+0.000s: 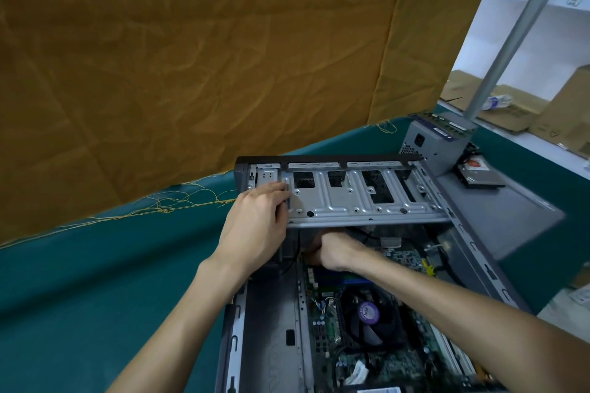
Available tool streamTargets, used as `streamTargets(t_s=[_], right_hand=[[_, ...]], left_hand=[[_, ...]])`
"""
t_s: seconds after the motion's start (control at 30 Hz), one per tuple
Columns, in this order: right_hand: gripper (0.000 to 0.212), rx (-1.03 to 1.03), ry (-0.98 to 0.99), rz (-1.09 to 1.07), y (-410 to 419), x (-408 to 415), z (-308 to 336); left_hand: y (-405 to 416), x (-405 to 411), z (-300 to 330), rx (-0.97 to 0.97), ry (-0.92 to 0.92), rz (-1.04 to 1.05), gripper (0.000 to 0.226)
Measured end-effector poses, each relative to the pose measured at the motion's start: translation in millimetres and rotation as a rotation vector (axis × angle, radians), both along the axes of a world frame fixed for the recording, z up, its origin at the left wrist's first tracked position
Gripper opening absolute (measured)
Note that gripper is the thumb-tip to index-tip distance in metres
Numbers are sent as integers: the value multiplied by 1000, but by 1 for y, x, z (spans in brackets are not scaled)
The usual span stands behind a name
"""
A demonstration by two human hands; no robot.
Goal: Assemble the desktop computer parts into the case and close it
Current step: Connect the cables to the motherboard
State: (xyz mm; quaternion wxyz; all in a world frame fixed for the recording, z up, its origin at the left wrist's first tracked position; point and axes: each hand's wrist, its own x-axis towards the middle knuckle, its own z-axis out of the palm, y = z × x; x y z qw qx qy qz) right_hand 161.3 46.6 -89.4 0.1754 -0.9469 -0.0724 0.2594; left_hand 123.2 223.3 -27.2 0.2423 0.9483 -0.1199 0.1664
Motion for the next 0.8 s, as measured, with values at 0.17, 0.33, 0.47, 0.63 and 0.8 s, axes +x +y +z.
streamTargets(t_s=[0.17, 0.33, 0.47, 0.63, 0.8], right_hand=[[29, 1, -19, 38, 1, -2, -1], [27, 30, -60, 36, -1, -4, 1], [30, 16, -41, 57, -1, -4, 5], [29, 41, -78, 70, -3, -10, 7], [27, 13, -92, 122, -2, -14, 14]], left_hand=[[0, -1, -1, 20, -9, 4, 30], [-1, -1, -2, 34, -17, 13, 30], [-2, -2, -2, 48, -23, 23, 30], [-2, -3, -1, 55, -38, 26, 29], [-2, -3, -1, 59, -40, 18, 31]])
